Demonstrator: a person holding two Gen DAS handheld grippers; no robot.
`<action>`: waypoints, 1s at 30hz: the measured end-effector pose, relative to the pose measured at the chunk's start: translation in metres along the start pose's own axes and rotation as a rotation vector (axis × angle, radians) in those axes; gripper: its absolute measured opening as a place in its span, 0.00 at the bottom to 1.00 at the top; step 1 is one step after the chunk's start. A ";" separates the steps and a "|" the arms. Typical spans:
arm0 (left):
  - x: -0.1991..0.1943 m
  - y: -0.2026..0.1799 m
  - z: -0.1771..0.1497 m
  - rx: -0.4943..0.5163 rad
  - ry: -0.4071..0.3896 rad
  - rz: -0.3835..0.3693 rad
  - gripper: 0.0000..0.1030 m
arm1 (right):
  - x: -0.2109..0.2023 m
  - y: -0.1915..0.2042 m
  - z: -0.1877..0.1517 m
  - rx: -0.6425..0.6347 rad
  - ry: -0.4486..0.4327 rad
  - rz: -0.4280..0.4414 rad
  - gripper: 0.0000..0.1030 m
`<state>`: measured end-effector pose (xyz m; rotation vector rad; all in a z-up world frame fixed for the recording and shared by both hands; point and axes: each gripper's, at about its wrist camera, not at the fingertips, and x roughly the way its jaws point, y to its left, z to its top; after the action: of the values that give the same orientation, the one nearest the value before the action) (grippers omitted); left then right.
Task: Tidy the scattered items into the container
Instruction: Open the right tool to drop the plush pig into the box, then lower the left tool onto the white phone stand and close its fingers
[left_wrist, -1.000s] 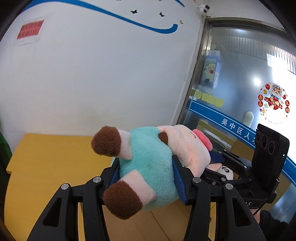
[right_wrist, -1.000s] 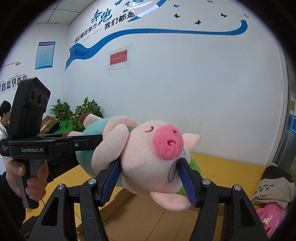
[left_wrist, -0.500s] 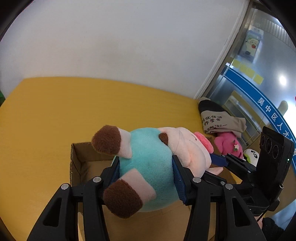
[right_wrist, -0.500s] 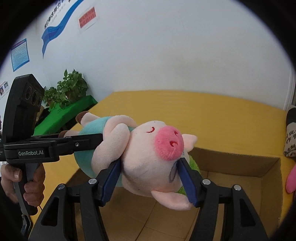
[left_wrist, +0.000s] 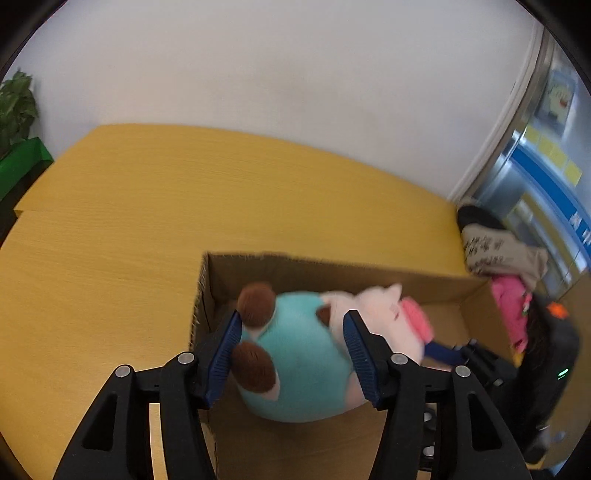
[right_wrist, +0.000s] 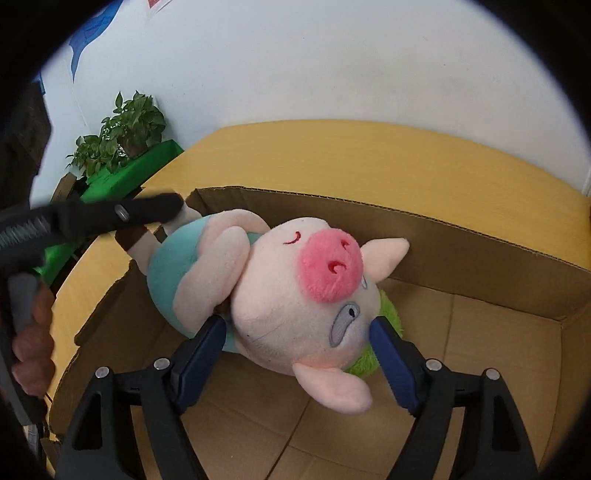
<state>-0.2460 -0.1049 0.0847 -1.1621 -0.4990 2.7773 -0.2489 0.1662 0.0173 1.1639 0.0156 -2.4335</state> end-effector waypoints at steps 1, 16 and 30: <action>-0.016 -0.002 0.000 -0.007 -0.037 -0.008 0.67 | -0.011 -0.002 0.000 0.009 -0.017 -0.005 0.78; -0.185 -0.088 -0.130 0.224 -0.320 0.148 0.98 | -0.198 0.025 -0.064 0.032 -0.202 -0.215 0.82; -0.216 -0.103 -0.224 0.200 -0.245 0.130 1.00 | -0.209 0.069 -0.159 0.001 -0.103 -0.264 0.82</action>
<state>0.0601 0.0064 0.1176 -0.8472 -0.1604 3.0140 0.0100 0.2153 0.0825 1.0950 0.1461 -2.7209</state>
